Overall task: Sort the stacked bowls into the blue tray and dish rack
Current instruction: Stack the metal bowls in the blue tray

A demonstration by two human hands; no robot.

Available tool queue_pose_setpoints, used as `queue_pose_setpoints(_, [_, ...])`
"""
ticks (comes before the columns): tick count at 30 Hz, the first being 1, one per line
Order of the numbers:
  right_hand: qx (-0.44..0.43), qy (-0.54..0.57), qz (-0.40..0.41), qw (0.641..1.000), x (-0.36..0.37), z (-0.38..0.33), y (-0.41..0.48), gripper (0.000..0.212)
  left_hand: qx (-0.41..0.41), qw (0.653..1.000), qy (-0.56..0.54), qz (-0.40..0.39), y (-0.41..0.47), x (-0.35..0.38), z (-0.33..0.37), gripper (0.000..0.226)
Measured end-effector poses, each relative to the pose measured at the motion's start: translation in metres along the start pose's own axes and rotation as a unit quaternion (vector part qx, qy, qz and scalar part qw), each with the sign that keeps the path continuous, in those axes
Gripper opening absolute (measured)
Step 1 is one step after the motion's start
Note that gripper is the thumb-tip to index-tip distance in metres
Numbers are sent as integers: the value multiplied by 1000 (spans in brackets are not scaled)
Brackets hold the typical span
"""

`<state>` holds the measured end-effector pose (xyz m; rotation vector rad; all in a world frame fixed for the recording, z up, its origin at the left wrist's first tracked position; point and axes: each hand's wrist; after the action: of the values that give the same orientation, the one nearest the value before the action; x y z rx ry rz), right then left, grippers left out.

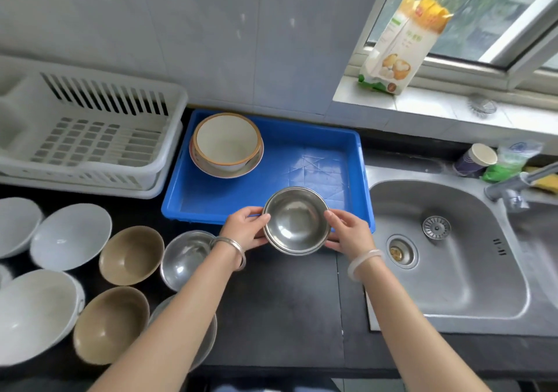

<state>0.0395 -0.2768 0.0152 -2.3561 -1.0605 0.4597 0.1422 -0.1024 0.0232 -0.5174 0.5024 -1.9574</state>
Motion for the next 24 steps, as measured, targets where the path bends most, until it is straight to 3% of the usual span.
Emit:
queue_pose_setpoints(8, [36,-3,-3,999,-3,-46,70,25,1,999,2,43,67,41,30,32])
queue_pose_setpoints(16, [91,16,-13,996,8,-44,121,25,-41,992,-64,96,122,54,19,33])
queue_pose_setpoints(24, [88,58,-25,994,17,-34,145,30,-15,988,-110,108,145,55,9,36])
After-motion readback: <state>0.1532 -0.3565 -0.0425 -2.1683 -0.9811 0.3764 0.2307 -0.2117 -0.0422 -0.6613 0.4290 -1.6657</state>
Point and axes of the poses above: each hand's wrist, its own y-axis towards the middle knuckle, its own x-axis out of the palm, z = x × y, and after that the axes turned 4 degrees about x, right-handed
